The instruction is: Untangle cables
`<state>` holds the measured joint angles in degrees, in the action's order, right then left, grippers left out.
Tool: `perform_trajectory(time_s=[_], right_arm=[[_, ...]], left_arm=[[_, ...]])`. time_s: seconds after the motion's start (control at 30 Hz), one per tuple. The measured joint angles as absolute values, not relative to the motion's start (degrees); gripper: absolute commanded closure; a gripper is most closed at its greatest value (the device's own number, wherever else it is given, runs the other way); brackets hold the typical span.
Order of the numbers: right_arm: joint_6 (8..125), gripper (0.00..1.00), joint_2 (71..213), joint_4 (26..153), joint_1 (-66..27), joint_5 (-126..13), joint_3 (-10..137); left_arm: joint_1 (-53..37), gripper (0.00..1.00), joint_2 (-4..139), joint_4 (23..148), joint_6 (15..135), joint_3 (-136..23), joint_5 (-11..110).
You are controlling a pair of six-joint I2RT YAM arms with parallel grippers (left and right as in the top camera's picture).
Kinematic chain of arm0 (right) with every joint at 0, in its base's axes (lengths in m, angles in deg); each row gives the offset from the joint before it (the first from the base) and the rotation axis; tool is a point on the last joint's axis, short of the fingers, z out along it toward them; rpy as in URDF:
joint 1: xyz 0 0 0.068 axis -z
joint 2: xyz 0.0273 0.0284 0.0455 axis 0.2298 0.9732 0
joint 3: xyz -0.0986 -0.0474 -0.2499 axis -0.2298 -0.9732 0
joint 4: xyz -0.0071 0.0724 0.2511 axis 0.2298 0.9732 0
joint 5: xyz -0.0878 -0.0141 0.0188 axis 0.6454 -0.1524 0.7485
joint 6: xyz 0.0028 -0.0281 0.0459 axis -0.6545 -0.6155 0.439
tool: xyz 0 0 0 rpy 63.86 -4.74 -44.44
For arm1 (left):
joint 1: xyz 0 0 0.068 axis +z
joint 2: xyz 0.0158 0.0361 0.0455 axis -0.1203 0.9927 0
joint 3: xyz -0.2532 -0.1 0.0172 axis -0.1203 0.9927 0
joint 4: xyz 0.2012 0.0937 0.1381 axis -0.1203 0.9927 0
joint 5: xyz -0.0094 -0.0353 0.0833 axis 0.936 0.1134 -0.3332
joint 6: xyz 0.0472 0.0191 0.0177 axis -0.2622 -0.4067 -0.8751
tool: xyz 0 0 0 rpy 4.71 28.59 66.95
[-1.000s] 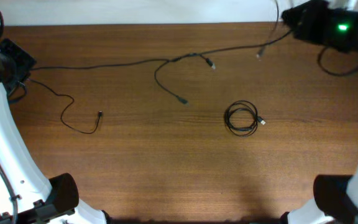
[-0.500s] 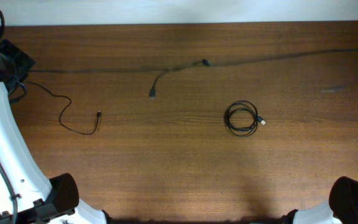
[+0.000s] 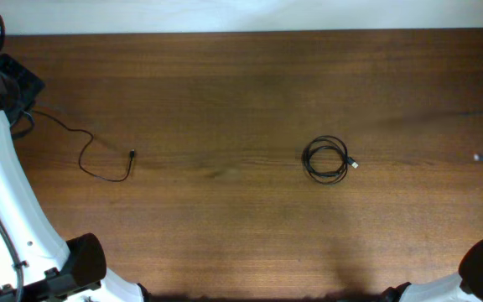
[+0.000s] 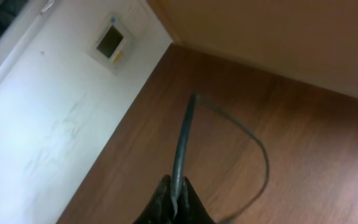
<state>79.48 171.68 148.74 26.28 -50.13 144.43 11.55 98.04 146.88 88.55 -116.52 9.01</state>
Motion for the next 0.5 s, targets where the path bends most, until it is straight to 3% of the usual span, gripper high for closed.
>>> perform_trajectory(time_s=[0.3,0.5], right_arm=[[81.4,0.96,171.8,149.5,26.3,-47.9,144.4],[81.4,0.96,171.8,151.3,26.0,-47.9,144.4]], left_arm=[[11.6,1.0,98.0,144.4,86.2,-116.5,14.1],[11.6,1.0,98.0,138.5,71.8,-116.5,36.6]])
